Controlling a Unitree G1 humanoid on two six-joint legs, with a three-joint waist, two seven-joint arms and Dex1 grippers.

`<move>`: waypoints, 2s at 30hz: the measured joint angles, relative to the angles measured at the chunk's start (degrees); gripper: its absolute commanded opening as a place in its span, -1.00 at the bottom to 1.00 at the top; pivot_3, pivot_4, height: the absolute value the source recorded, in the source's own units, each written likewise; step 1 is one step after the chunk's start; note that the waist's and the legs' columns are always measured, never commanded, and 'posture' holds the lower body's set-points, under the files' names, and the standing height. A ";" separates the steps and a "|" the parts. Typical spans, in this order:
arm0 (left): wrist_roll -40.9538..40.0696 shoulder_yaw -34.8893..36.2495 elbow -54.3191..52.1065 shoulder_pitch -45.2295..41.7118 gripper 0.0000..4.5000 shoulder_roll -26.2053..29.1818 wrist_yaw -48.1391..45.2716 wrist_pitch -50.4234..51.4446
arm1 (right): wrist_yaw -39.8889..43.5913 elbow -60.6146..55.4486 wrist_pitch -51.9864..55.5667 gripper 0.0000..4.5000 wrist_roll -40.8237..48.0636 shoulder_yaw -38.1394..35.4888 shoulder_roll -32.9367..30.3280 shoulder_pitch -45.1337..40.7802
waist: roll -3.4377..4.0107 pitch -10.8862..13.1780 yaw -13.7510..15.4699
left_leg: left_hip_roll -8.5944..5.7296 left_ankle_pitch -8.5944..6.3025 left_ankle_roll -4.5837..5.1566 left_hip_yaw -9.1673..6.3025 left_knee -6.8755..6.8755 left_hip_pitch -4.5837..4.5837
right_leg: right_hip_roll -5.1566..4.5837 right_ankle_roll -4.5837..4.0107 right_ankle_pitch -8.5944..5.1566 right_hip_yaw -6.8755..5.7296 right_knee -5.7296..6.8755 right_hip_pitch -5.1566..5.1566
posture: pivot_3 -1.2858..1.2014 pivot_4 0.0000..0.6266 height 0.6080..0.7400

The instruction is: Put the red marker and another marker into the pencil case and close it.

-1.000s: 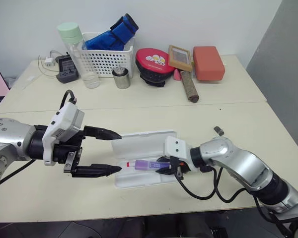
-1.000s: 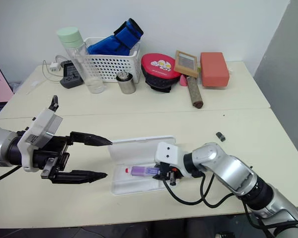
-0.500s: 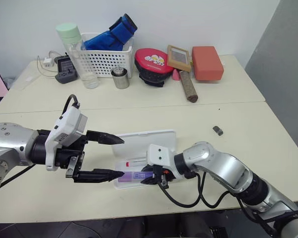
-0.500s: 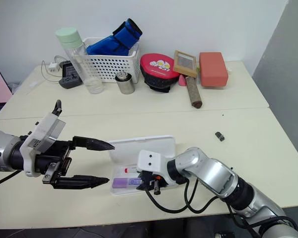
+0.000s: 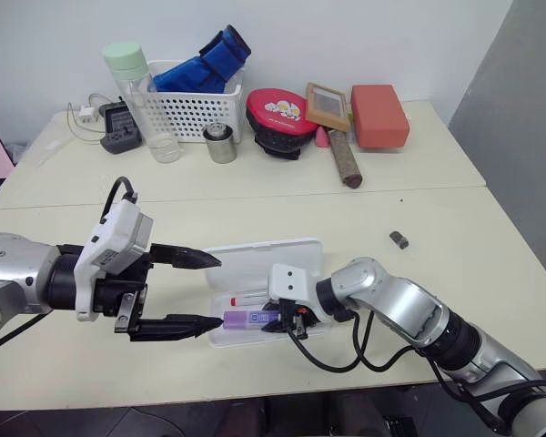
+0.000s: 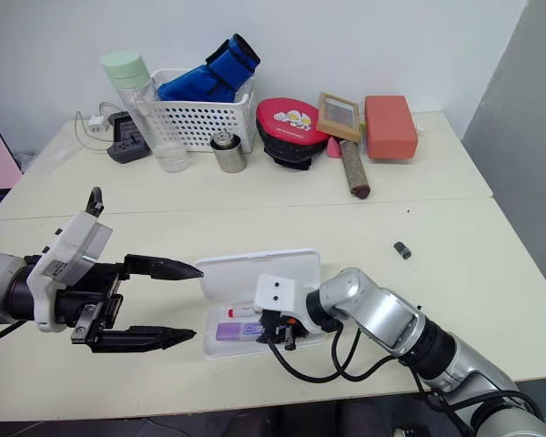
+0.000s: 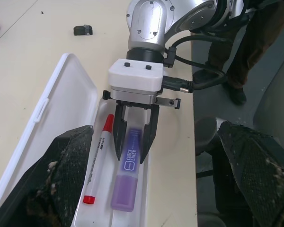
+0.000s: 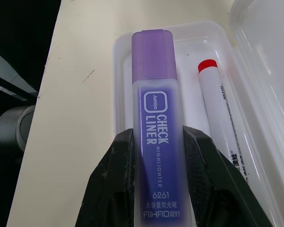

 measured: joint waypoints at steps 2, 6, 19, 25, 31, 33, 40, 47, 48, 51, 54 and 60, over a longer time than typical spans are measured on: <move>-0.01 0.00 0.00 -0.02 1.00 0.00 0.48 0.00 | 0.32 0.00 0.05 -0.08 0.08 0.00 0.60 0.00 | 0.00 0.00 0.00 | 0.00 0.00 0.00 -0.01 0.00 0.00 | 0.00 0.00 0.00 0.00 0.00 0.00 | 0.03 -0.52 1.00; -0.04 -0.01 0.05 -0.30 1.00 0.12 0.62 -0.02 | 0.99 -0.10 0.39 0.32 0.74 -0.19 1.30 0.00 | 0.00 0.00 0.00 | 0.00 0.00 0.00 -0.01 0.00 0.00 | 0.00 0.00 0.00 -0.01 0.00 0.00 | 0.03 -0.52 1.00; -0.05 -3.41 0.52 -5.26 1.00 -0.26 1.78 -0.36 | 4.72 -15.20 5.67 0.99 14.01 -20.25 -8.97 7.25 | 0.04 0.03 0.92 | -0.08 -0.03 0.00 -0.13 0.00 -0.09 | -0.05 0.02 0.00 -0.08 -0.23 0.10 | 0.03 -0.52 1.00; 0.53 -11.93 2.77 -13.05 1.00 -7.92 5.66 -1.73 | 3.76 -18.09 9.50 0.99 17.10 -38.14 -23.89 21.67 | 0.02 0.08 1.14 | -0.02 -0.03 0.01 0.10 0.01 -0.04 | -0.01 0.04 0.01 0.00 -0.07 0.09 | 0.03 -0.52 1.00; 2.80 -17.13 5.68 -18.10 1.00 -12.20 7.44 -3.29 | -7.00 -10.17 10.10 0.99 13.40 -43.13 -21.82 19.86 | 0.00 0.09 -0.11 | 0.06 -0.02 0.00 0.18 0.03 0.04 | 0.07 0.01 0.03 0.08 0.02 0.10 | 0.03 -0.52 1.00; 4.11 -19.45 6.84 -19.59 1.00 -13.73 7.34 -4.49 | -13.97 -3.20 11.01 0.99 9.92 -44.44 -19.31 15.81 | 0.01 0.10 0.05 | -0.06 0.02 -0.06 0.18 0.04 0.00 | 0.03 0.01 0.04 0.11 0.02 0.08 | 0.03 -0.52 1.00; 8.07 -23.81 10.12 -24.06 1.00 -18.09 6.71 -7.92 | -24.36 11.06 9.82 0.99 4.18 -44.03 -12.60 10.17 | -0.02 0.11 0.17 | -0.04 0.14 -0.27 0.15 0.01 -0.13 | 0.02 0.00 0.03 0.09 -0.10 0.03 | 0.03 -0.52 1.00; 9.74 -24.24 11.70 -26.22 1.00 -20.22 8.14 -9.27 | -23.79 14.81 8.67 0.99 3.92 -43.60 -11.37 10.23 | -0.01 0.15 -0.02 | -0.04 0.13 -0.23 0.17 0.03 -0.09 | 0.02 0.01 0.03 0.11 -0.02 0.04 | 0.03 -0.52 1.00; 9.93 -24.24 11.70 -26.23 1.00 -20.39 8.35 -9.28 | -23.79 15.42 8.38 0.99 3.82 -43.57 -11.18 10.29 | -0.01 0.15 -0.02 | -0.04 0.12 -0.21 0.16 0.03 -0.08 | 0.02 0.01 0.03 0.10 0.01 0.04 | 0.03 -0.52 1.00; 10.11 -24.24 11.70 -26.23 1.00 -20.69 8.93 -9.29 | -23.17 17.64 6.47 0.92 2.96 -42.00 -11.16 10.43 | -0.01 0.15 -0.01 | -0.03 0.11 -0.19 0.14 0.04 -0.06 | 0.03 0.01 0.04 0.08 0.04 0.05 | 0.03 -0.52 1.00; 10.23 -24.22 11.70 -26.23 1.00 -21.01 9.52 -9.29 | -22.26 18.67 4.62 0.75 2.37 -41.02 -11.27 10.56 | -0.02 0.14 -0.02 | -0.04 0.12 -0.20 0.16 0.05 -0.04 | 0.03 0.01 0.04 0.09 0.03 0.08 | 0.03 -0.52 1.00; 10.38 -24.23 11.71 -26.29 1.00 -21.63 10.43 -9.33 | -21.40 20.09 2.08 0.12 1.95 -39.43 -11.12 9.96 | -0.03 0.13 -0.03 | -0.04 0.12 -0.20 0.16 0.08 0.01 | 0.03 0.03 0.05 0.09 0.04 0.12 | 0.03 -0.52 1.00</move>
